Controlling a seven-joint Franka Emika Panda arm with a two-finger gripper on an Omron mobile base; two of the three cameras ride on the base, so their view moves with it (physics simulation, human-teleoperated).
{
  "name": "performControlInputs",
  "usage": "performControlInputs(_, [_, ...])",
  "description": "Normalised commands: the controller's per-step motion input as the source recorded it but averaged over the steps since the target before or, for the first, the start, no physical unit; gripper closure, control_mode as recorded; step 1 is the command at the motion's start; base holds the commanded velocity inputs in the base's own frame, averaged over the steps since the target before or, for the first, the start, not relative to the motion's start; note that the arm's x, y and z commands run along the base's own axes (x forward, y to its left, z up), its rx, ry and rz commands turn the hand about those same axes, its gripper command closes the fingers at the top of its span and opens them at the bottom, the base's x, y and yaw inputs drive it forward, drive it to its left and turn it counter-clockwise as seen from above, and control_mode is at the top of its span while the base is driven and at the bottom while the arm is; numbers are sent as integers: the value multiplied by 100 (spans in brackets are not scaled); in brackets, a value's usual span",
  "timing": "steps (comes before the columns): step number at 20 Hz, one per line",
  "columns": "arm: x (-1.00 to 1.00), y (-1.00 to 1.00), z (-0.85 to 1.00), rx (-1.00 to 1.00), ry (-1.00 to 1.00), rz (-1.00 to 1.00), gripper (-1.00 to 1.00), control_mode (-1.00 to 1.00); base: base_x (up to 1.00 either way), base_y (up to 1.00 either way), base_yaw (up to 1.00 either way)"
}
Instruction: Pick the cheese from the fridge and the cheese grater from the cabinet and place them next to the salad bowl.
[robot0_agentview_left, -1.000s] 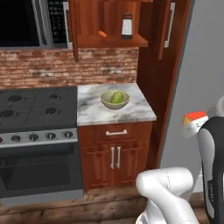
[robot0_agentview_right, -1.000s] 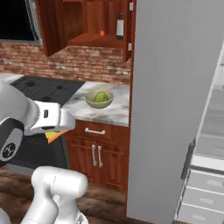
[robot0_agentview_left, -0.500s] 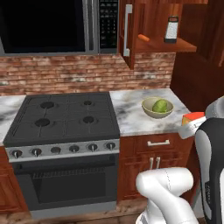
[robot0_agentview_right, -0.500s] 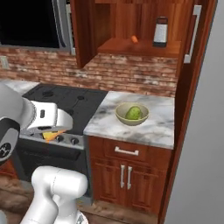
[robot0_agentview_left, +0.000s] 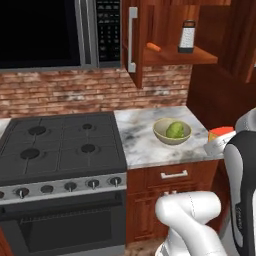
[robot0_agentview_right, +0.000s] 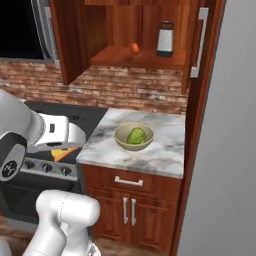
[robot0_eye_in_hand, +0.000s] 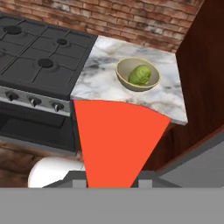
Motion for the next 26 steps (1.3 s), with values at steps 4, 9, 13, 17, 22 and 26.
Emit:
performControlInputs(4, [0, 0, 0, 0, 0, 0, 100, 100, 0, -52, -22])
performControlInputs(9, [0, 0, 0, 0, 0, 0, 100, 100, 49, -2, -16])
performControlInputs(13, [0, 0, 0, 0, 0, 0, 100, 100, 54, -13, -20])
performControlInputs(17, [0, 0, 0, 0, 0, 0, 100, 100, 54, -15, -22])
performControlInputs(22, [0, 0, 0, 0, 0, 0, 100, 100, 88, -2, -20])
performControlInputs(26, [0, 0, 0, 0, 0, 0, 100, 100, 100, -28, -11])
